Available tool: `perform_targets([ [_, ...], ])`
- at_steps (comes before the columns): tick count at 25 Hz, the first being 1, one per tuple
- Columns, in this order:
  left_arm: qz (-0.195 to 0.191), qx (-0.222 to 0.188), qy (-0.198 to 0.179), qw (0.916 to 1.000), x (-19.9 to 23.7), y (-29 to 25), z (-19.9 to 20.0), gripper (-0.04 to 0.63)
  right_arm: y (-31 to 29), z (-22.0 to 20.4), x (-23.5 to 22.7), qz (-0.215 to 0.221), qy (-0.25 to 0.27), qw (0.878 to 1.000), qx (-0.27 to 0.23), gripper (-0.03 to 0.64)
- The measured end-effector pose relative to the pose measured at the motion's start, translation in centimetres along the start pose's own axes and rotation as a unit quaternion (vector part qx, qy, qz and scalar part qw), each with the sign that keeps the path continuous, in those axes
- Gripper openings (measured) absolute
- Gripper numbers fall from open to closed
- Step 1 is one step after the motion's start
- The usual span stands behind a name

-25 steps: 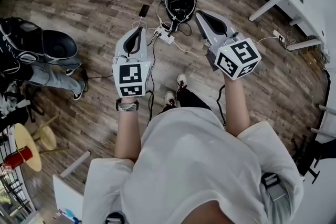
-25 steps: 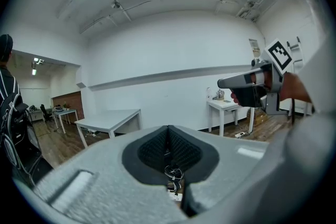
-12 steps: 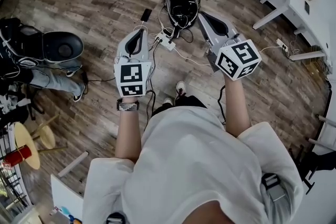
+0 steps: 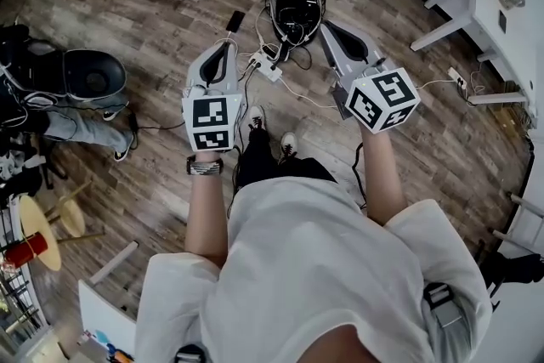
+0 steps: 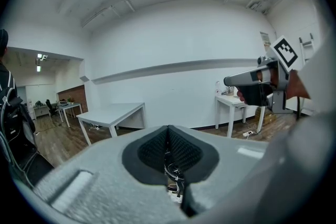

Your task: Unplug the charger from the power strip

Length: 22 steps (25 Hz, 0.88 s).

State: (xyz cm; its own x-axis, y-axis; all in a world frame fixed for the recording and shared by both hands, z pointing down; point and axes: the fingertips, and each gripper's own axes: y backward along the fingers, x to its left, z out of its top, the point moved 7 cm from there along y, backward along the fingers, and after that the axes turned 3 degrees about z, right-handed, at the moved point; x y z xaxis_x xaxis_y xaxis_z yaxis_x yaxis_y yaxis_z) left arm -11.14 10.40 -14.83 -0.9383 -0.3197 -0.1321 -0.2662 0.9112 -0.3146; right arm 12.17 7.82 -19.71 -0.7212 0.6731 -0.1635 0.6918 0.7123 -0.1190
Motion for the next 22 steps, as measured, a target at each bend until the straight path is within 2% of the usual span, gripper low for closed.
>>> perform_targets([
  [5,-0.015,0.020,0.007,0.9997,0.9,-2.5,-1.6,0.004,-2.4,-1.5,-1.6,0.008,-0.021,1.000,0.008,0.002],
  [11,-0.025,0.046,0.018,0.9985,3.0,-6.2,-4.5,0.003,-5.9,-3.9,-4.0,-0.009,-0.032,0.999,0.030,0.002],
  [22,-0.030,0.064,0.038,0.9967,6.1,-12.0,-8.4,0.003,-11.9,-8.7,-6.7,-0.018,-0.055,0.996,0.062,0.002],
])
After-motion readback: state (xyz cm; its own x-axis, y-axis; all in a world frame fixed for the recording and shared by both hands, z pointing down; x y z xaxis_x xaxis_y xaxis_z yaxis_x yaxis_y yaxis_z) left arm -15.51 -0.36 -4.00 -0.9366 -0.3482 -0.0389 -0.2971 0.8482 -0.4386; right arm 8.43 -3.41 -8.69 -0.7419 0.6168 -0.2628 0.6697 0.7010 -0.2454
